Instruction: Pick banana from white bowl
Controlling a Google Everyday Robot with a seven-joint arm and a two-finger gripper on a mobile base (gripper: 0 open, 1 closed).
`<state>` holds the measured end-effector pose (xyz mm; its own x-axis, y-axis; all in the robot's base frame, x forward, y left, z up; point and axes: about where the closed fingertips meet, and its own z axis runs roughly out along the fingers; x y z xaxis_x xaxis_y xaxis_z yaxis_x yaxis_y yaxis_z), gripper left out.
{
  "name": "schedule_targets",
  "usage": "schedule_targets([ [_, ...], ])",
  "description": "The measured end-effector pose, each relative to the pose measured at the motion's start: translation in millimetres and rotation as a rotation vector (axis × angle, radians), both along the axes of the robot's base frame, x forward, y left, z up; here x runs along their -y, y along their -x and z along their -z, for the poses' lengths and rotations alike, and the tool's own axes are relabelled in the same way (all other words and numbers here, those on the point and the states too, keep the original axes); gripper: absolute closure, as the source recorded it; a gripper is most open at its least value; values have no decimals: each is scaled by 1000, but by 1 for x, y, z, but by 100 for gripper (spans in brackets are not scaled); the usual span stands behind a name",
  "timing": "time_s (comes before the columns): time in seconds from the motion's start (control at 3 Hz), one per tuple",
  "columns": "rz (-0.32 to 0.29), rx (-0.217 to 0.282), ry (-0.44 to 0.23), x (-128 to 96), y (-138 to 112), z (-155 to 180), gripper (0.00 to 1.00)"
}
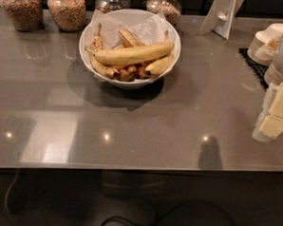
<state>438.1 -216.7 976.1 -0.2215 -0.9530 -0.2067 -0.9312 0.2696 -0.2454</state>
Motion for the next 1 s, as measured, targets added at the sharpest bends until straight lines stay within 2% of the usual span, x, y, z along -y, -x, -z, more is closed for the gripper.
schedule_targets([
  [0.33, 0, 0, 0, 0, 0, 0, 0],
  [0.67, -11, 39, -26, -7, -5, -2, 0],
  [1.0, -59, 107, -81, -28, -22, -9, 0],
])
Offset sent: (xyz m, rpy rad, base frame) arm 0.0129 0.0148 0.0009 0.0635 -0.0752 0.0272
